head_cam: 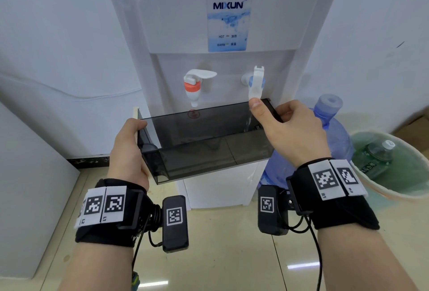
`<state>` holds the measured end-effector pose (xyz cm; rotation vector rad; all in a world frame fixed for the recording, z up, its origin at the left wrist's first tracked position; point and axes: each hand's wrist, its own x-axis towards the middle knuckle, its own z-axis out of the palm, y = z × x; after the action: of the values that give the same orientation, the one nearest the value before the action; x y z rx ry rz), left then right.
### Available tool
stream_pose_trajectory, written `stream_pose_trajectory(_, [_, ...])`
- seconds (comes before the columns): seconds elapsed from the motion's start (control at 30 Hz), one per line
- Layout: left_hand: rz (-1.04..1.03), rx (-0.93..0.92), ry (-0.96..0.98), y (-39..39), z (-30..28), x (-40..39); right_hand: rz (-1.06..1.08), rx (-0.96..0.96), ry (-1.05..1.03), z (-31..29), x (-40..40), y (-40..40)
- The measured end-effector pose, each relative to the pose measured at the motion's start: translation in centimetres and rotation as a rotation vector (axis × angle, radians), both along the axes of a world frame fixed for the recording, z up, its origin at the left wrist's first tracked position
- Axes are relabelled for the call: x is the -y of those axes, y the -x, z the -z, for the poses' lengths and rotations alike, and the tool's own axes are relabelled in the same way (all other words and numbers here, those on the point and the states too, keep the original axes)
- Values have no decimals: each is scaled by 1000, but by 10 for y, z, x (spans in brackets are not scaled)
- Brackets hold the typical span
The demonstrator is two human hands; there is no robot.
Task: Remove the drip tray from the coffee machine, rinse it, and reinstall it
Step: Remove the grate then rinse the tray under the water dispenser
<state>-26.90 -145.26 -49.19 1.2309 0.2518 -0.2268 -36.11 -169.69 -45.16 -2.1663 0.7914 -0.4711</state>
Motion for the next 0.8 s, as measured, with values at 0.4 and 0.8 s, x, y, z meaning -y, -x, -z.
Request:
stream_pose_trajectory(0.4, [-30,-21,25,8,0,6,-14,-20,20,-1,7,4])
stream_pose_trajectory(0.8, [-36,-30,24,11,1,6,-44,-36,6,-3,8,7])
